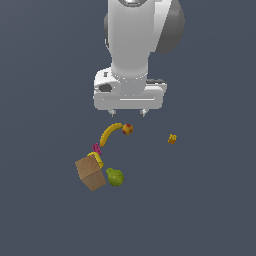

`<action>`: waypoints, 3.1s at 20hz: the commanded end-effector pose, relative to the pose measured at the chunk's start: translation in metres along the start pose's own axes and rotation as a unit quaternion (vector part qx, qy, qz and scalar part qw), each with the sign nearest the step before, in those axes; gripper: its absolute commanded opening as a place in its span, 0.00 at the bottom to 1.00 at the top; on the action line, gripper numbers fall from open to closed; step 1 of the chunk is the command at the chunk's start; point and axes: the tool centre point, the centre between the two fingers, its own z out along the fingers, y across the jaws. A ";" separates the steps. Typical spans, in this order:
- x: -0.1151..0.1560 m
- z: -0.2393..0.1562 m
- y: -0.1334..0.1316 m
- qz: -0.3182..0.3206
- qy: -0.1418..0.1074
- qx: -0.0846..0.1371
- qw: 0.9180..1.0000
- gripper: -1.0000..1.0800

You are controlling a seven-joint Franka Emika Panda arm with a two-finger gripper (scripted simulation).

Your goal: Pick up a designated object from a clutter of objects.

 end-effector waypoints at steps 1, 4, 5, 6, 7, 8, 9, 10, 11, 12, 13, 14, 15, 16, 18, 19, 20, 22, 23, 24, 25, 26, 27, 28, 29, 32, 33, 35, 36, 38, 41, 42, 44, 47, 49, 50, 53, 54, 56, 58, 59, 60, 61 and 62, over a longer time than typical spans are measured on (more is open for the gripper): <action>0.000 0.000 0.000 0.000 0.000 0.000 1.000 0.96; 0.000 0.001 0.000 0.005 -0.003 0.002 1.000 0.96; -0.001 0.002 0.001 0.008 -0.005 0.003 1.000 0.96; -0.001 0.003 0.001 0.012 -0.007 0.005 1.000 0.96; -0.002 0.004 0.001 0.017 -0.010 0.006 1.000 0.96; -0.003 0.004 0.001 0.020 -0.011 0.007 1.000 0.96; -0.003 0.005 0.000 0.022 -0.012 0.007 1.000 0.96; -0.004 0.005 0.000 0.023 -0.013 0.008 1.000 0.96; -0.004 0.005 0.000 0.024 -0.013 0.008 1.000 0.96; -0.004 0.005 0.000 0.024 -0.013 0.008 1.000 0.96; -0.004 0.005 0.000 0.023 -0.012 0.007 1.000 0.96; -0.003 0.005 0.001 0.022 -0.012 0.007 1.000 0.96; -0.002 0.005 0.001 0.020 -0.012 0.007 1.000 0.96; -0.001 0.005 0.002 0.018 -0.012 0.007 1.000 0.96; 0.002 0.006 0.004 0.013 -0.011 0.008 1.000 0.96; 0.004 0.007 0.006 0.010 -0.011 0.008 1.000 0.96; 0.007 0.008 0.008 0.007 -0.010 0.008 1.000 0.96; 0.012 0.010 0.012 -0.002 -0.009 0.009 1.000 0.96; 0.015 0.011 0.014 -0.007 -0.008 0.009 1.000 0.96; 0.018 0.013 0.017 -0.012 -0.008 0.009 1.000 0.96; 0.022 0.014 0.020 -0.018 -0.007 0.009 1.000 0.96; 0.026 0.016 0.023 -0.024 -0.006 0.009 1.000 0.96; 0.030 0.018 0.026 -0.031 -0.005 0.010 0.999 0.96; 0.034 0.020 0.030 -0.038 -0.004 0.010 0.999 0.96; 0.039 0.022 0.034 -0.045 -0.003 0.010 0.999 0.96; 0.054 0.030 0.048 -0.071 0.000 0.010 0.997 0.96; 0.059 0.033 0.053 -0.079 0.001 0.010 0.997 0.96; 0.068 0.039 0.063 -0.097 0.004 0.010 0.995 0.96; 0.073 0.042 0.068 -0.105 0.005 0.010 0.994 0.96; 0.082 0.049 0.078 -0.123 0.007 0.010 0.992 0.96; 0.095 0.060 0.094 -0.149 0.011 0.009 0.989 0.96; 0.099 0.063 0.099 -0.157 0.012 0.009 0.987 0.96; 0.105 0.070 0.108 -0.172 0.014 0.008 0.985 0.96; 0.114 0.079 0.121 -0.192 0.016 0.007 0.981 0.96; 0.118 0.084 0.128 -0.202 0.017 0.006 0.979 0.96; 0.120 0.086 0.131 -0.207 0.018 0.006 0.978 0.96; 0.124 0.092 0.138 -0.218 0.019 0.005 0.976 0.96; 0.125 0.094 0.140 -0.221 0.020 0.005 0.975 0.96; 0.127 0.096 0.143 -0.226 0.020 0.005 0.974 0.96; 0.128 0.097 0.145 -0.228 0.020 0.005 0.973 0.96; 0.128 0.097 0.145 -0.229 0.021 0.005 0.973 0.96; 0.128 0.098 0.145 -0.229 0.021 0.005 0.973 0.96; 0.127 0.097 0.145 -0.227 0.020 0.005 0.974 0.96; 0.127 0.098 0.145 -0.227 0.020 0.005 0.974 0.96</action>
